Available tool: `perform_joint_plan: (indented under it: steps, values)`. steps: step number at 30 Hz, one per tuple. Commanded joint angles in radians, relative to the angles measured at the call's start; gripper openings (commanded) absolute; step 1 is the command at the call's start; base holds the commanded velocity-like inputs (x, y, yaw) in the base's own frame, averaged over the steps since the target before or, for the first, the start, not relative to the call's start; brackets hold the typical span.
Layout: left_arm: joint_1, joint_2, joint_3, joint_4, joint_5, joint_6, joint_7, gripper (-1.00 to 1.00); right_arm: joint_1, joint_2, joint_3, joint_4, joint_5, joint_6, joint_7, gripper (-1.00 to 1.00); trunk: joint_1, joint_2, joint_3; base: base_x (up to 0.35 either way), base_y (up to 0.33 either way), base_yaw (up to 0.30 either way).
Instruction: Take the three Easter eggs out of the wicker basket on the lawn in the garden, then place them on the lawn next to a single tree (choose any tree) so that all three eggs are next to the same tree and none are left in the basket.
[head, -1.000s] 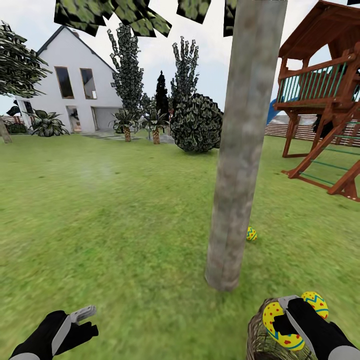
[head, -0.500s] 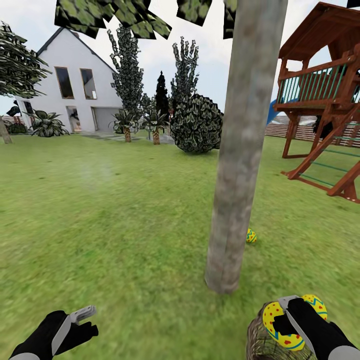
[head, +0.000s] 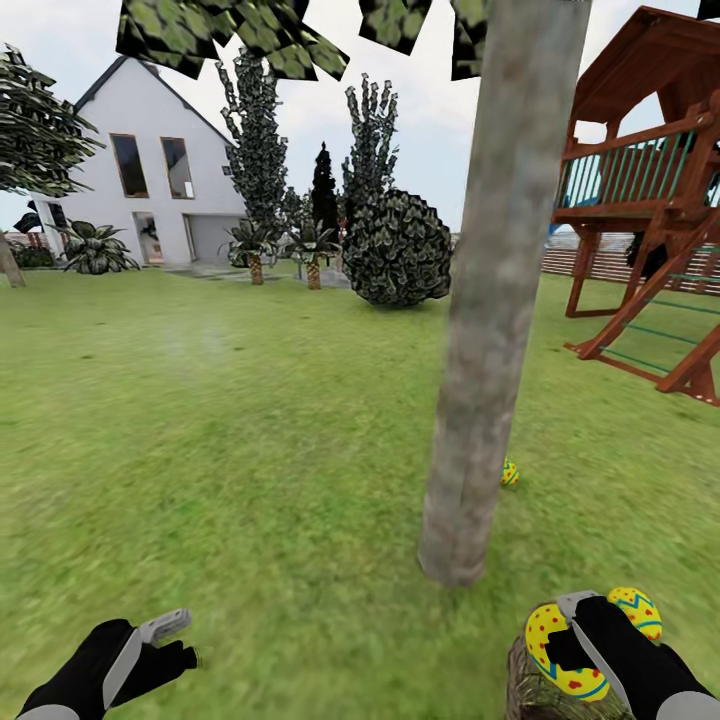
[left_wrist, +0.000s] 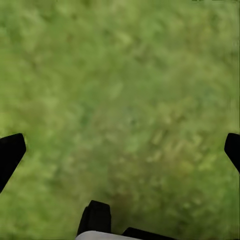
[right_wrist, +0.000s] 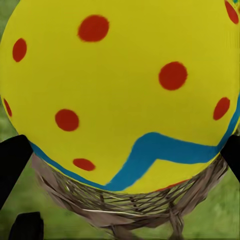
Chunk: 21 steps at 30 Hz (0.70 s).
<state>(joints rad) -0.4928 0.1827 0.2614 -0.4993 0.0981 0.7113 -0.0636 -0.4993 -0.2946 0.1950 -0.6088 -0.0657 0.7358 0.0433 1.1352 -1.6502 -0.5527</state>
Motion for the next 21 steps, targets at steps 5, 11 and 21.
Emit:
perform_joint_plan:
  steps: [5, 11, 21]
  values:
    - [-0.001, 0.000, 0.002, -0.001, 0.006, 0.005, 0.002, 1.00, -0.001, -0.002, 0.006, -0.002, -0.007, 0.005, -0.002, -1.00, 0.000, -0.001, -0.001, -0.013, 0.319, 0.000]
    - [-0.001, 0.000, 0.002, -0.002, 0.007, 0.005, 0.001, 1.00, -0.001, -0.002, 0.006, -0.002, -0.006, 0.005, -0.002, -1.00, 0.000, -0.001, -0.001, 0.000, 0.325, 0.000]
    - [0.000, 0.000, 0.002, -0.001, 0.006, 0.005, 0.002, 1.00, -0.001, -0.002, 0.006, -0.002, -0.008, 0.005, 0.000, -1.00, 0.000, -0.001, -0.001, 0.000, 0.326, -0.156]
